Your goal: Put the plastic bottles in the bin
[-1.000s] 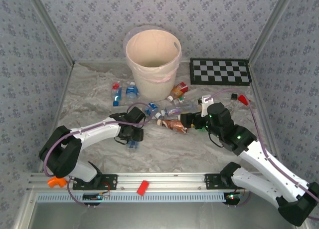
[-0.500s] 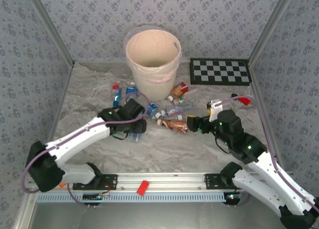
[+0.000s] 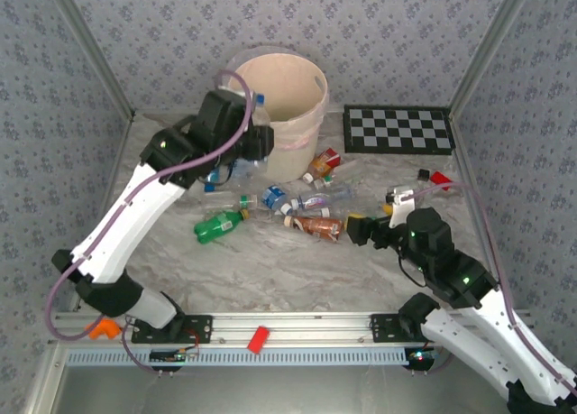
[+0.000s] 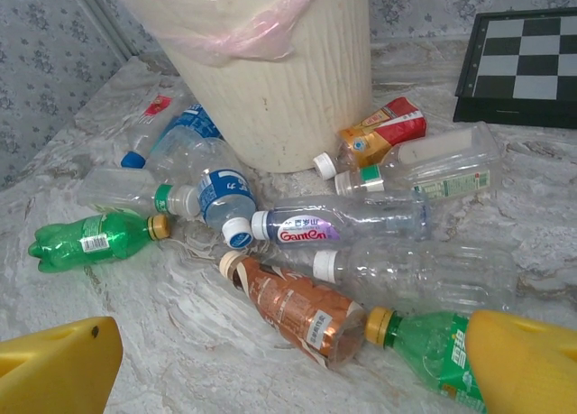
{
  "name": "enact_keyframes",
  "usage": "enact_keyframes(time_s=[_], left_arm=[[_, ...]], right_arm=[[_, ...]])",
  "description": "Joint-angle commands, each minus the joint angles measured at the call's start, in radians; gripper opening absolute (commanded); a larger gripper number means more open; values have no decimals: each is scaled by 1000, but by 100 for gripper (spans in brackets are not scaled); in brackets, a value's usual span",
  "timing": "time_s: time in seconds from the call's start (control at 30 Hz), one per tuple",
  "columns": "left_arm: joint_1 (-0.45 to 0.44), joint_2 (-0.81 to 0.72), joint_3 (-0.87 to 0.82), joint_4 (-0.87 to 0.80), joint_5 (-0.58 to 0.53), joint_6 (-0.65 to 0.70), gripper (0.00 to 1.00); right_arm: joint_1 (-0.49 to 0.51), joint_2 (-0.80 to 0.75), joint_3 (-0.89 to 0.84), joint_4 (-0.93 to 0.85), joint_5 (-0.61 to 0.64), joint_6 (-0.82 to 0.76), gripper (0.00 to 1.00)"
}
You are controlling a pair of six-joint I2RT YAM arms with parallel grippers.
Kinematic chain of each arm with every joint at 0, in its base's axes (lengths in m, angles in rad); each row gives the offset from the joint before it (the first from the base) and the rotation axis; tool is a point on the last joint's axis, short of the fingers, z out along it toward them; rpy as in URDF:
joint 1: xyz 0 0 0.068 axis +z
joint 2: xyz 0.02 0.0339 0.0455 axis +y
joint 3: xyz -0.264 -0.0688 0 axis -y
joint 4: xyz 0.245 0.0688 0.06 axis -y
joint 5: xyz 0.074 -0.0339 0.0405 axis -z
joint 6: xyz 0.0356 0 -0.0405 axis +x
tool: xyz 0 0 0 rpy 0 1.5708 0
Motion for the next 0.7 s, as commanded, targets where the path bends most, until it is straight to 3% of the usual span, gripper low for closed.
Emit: enact_keyframes(time_s=[0.0,0.33,0.67], left_arm=[[40,83,146,-14,-8,91,54],[127,410,661,38,28,175,54],[170,568,734,272,4,247,56]], right_arm=[[-6,-26,23,-30,26,19,100],[-6,-53,52,-111,50,33,100],[-6,-78,71,-168,60,59,100]])
